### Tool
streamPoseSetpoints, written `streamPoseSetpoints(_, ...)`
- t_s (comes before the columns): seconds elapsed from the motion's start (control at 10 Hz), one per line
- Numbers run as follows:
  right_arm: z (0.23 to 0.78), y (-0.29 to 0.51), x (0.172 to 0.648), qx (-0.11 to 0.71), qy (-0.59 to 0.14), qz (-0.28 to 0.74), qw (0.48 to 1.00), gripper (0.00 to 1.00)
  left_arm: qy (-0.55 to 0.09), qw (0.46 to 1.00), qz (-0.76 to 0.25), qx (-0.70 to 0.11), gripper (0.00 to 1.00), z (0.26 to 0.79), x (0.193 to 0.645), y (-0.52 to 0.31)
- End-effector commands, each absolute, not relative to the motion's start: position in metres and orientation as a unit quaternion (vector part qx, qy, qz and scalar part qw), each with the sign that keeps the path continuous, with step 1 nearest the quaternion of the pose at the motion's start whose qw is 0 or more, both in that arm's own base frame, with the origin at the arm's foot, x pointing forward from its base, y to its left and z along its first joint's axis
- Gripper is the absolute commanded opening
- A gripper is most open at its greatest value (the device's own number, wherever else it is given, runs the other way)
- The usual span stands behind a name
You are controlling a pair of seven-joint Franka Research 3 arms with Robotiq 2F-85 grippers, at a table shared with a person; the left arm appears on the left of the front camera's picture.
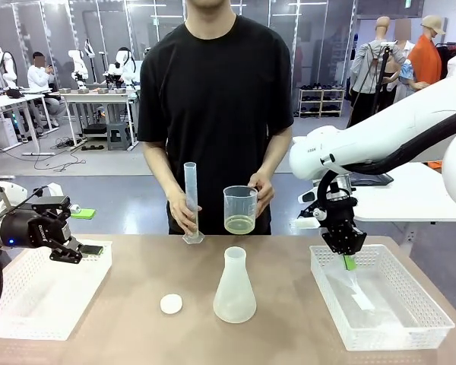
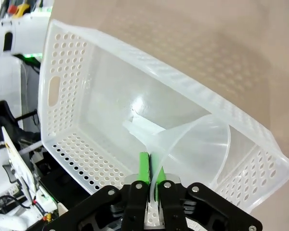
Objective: Prepare the solutions needed for the experiment.
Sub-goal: Pick up the Plastic Funnel and insert it into the Big flask.
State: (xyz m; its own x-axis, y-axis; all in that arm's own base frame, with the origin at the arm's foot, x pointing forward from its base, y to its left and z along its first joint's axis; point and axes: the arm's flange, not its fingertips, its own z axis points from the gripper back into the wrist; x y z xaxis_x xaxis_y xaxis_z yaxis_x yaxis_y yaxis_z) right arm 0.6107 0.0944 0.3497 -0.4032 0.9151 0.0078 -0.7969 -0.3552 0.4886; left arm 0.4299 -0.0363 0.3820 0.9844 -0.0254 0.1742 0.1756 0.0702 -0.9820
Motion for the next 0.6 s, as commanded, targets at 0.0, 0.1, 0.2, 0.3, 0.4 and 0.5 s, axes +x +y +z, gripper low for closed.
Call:
streamPoseSetpoints(0.0, 0.383, 0.109, 0.58, 0.104, 0.19, 0.789, 0.574, 0.0, -0.062, 0.725, -0.07, -0.682, 1.0, 0.384, 0.431, -0.038)
streamPoseSetpoints(0.1, 0.402, 0.112, 0.571, 0.086, 0.177, 0.783, 0.591, 0.0, -0.062, 0.725, -0.07, -0.682, 1.0, 0.384, 0.431, -0.038)
streamPoseSetpoints(0.2, 0.423, 0.114, 0.562, 0.06, 0.161, 0.774, 0.609, 0.0, -0.062, 0.725, -0.07, -0.682, 1.0, 0.384, 0.431, -0.038)
streamPoseSetpoints(0.3, 0.447, 0.115, 0.55, 0.019, 0.139, 0.762, 0.632, 0.0, -0.062, 0.725, -0.07, -0.682, 1.0, 0.384, 0.431, -0.038)
streamPoseSetpoints(0.4, 0.47, 0.119, 0.536, -0.026, 0.107, 0.759, 0.642, 0.0, -0.062, 0.725, -0.07, -0.682, 1.0, 0.384, 0.431, -0.038)
streamPoseSetpoints(0.5, 0.495, 0.125, 0.517, -0.077, 0.059, 0.748, 0.657, 0.0, -0.062, 0.725, -0.07, -0.682, 1.0, 0.384, 0.431, -0.038)
